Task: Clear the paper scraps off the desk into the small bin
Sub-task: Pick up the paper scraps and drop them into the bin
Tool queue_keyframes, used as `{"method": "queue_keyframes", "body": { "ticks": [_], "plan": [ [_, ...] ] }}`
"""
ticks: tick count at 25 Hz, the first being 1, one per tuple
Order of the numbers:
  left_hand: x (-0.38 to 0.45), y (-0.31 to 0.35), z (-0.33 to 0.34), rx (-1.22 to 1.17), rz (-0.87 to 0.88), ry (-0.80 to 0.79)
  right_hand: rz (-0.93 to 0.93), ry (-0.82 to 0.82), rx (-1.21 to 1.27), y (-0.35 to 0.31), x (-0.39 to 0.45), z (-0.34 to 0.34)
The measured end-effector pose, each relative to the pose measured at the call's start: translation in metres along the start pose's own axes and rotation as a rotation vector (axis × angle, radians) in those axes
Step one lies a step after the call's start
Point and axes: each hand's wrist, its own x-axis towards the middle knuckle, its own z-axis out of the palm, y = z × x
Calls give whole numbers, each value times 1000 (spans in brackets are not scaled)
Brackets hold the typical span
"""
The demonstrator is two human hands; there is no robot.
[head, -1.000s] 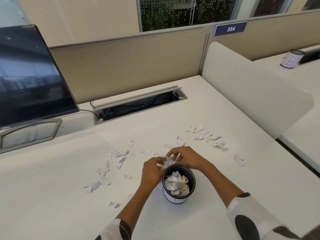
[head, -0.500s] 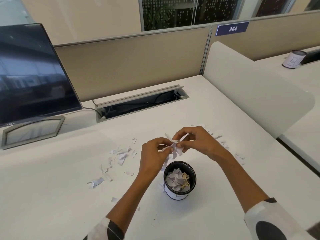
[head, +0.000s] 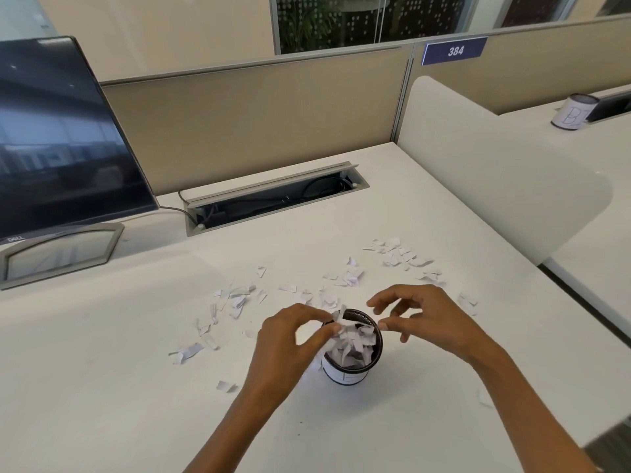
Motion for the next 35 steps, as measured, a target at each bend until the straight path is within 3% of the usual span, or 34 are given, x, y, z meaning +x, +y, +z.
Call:
{"method": "queue_keyframes", "body": {
  "ticks": [3,5,7,10,17,24,27,31,35],
  "plan": [
    [-11,-31,-21,192,-149,19,127,207,-57,31,-18,-17],
    [-22,-55,-34,531,-410,-133,369,340,-266,61,-35,-32],
    [-35,-71,-41,753,-659,-291,685,287,-483,85,-52,-40],
    [-47,-78,-33,747,-726,-377,883,136,-546,97,-66,-32],
    [-25,-65,29,511,-442,-411,568,29,-542,76,-36,19],
    [-10,-73,47,367,-340,-191,412,-15,-529,65,2,43],
    [-10,-77,47,306,-280,-65,389,70,-424,63,1,42],
    [-9,-74,37,273,-276,27,301,354,-173,46,-7,26],
    [1,-46,8,-28,-245,218,120,437,-5,15,-17,21]
  ]
}}
